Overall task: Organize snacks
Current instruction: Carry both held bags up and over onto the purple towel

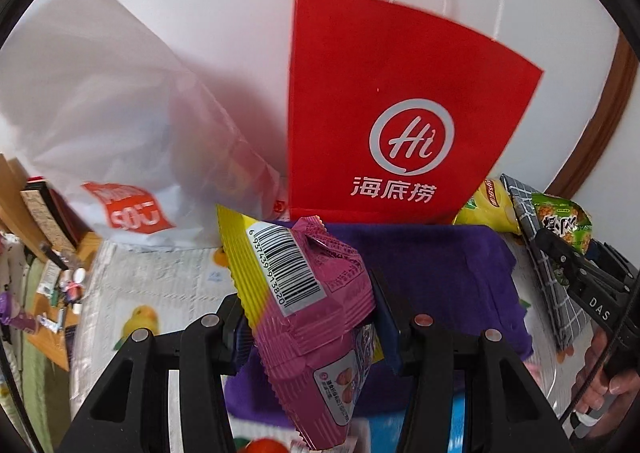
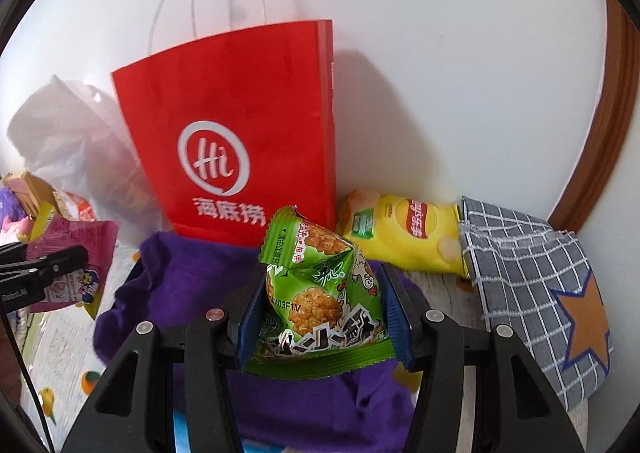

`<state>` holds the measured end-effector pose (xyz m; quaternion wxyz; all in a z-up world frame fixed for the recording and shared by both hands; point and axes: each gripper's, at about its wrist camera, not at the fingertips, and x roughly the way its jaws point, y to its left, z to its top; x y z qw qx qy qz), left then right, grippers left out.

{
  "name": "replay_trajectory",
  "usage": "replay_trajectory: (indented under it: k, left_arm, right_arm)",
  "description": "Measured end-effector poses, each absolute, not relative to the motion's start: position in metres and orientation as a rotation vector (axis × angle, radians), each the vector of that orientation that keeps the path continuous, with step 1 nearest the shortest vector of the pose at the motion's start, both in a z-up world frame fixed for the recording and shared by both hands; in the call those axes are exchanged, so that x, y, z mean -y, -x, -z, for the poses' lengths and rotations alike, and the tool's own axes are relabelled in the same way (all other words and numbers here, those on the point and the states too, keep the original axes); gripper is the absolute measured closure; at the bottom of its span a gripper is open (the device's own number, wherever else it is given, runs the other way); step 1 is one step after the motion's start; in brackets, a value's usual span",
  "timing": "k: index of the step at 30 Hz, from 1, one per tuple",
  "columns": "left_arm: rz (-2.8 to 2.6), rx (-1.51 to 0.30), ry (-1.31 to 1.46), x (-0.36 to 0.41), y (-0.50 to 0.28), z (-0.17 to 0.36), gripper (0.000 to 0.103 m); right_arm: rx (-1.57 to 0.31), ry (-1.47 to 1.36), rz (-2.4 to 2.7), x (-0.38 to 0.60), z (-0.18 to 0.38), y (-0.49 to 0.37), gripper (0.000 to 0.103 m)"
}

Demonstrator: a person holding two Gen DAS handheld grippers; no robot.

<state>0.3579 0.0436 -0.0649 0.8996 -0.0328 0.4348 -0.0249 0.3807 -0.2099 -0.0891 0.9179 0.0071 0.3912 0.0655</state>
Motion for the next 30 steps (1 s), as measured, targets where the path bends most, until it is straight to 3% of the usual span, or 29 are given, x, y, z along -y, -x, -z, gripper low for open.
replay_trajectory:
  k: [16, 30]
  left_arm:
    - [0.125, -1.031, 0.133, -0.029, -0.414, 0.143, 0.054]
    - [0.132, -1.083, 0.151, -0.027, -0.422, 0.162, 0.052]
  right_arm:
    - [-1.02, -0.015, -0.16, 0.216, 0.189, -0.425, 0.05]
    - [-1.075, -0.011, -0.153, 0.213, 0.21, -0.425, 0.049]
